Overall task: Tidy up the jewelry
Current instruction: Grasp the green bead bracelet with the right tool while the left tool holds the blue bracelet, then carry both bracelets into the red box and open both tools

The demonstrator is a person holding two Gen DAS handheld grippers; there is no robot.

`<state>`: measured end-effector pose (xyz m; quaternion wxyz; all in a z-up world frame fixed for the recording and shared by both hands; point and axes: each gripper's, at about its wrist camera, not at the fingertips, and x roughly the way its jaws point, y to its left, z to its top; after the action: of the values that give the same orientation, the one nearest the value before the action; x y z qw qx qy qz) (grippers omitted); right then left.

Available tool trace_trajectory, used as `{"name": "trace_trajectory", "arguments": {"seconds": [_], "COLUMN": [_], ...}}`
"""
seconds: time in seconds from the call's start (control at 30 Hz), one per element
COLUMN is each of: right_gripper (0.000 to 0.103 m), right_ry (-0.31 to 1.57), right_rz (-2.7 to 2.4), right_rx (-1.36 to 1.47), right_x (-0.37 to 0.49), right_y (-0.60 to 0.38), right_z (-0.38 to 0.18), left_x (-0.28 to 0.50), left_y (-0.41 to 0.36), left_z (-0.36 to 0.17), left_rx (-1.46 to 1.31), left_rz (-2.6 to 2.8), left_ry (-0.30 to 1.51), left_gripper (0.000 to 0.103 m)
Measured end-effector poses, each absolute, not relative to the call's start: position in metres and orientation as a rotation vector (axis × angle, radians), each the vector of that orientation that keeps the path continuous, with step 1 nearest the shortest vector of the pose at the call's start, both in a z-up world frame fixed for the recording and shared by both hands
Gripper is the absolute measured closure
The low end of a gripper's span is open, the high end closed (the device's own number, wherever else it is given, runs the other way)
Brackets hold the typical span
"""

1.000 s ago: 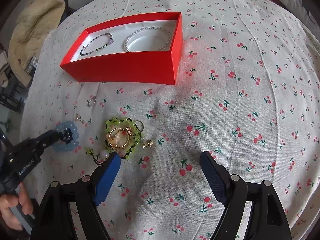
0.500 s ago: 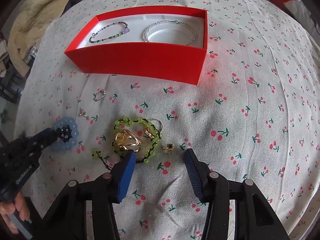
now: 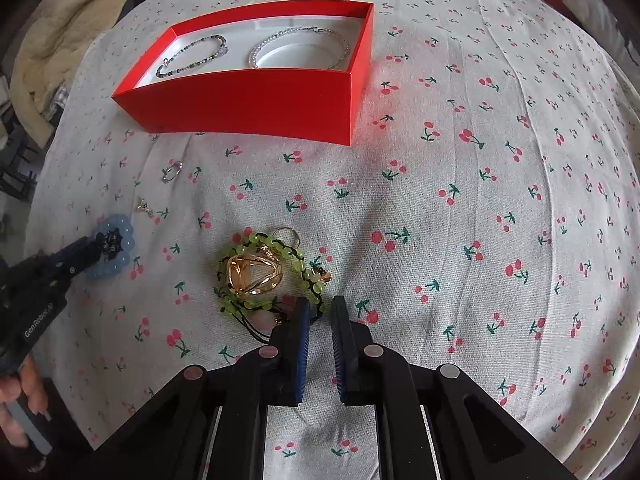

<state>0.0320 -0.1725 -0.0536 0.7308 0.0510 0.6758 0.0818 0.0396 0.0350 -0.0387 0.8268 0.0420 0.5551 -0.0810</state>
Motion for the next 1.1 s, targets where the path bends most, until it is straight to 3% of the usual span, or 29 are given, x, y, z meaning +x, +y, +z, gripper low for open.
{"name": "trace_trajectory", "arguments": {"seconds": [1.1], "right_gripper": [0.096], "right_ry": [1.233], "right_rz": [0.331], "right_rx": [0.261], "right_x": [0.035], "right_y": [-0.178], "right_z": [0.053], "left_x": [0.036], "left_y": [0.007], "left_z": [0.045], "left_rx": [-0.037], "left_rz": [-0.352], "left_ry": [0.997], "left_gripper": [0.090]}}
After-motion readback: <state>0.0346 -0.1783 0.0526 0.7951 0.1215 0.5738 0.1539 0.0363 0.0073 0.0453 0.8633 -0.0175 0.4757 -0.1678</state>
